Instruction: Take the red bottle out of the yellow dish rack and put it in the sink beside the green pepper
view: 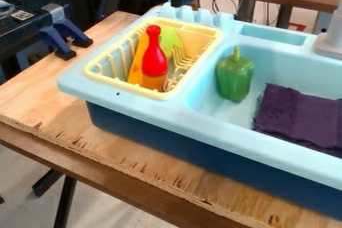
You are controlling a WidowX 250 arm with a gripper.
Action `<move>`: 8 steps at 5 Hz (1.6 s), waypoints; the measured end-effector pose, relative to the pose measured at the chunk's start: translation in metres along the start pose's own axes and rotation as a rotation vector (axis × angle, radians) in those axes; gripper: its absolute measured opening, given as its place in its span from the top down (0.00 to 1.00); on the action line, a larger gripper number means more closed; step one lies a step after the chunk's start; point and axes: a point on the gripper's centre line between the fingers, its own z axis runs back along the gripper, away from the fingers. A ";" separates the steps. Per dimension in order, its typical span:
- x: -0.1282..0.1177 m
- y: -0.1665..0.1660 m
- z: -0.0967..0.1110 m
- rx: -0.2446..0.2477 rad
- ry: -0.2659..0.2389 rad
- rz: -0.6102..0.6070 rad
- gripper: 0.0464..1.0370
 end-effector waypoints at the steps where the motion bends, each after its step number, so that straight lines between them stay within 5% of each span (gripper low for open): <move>1: -0.005 0.001 -0.009 0.017 0.035 0.016 0.03; 4: -0.012 0.009 -0.026 0.060 0.182 0.090 0.03; 6: -0.009 0.030 -0.049 0.011 0.158 0.100 0.08; 8: -0.011 0.028 -0.055 -0.007 0.169 0.097 0.65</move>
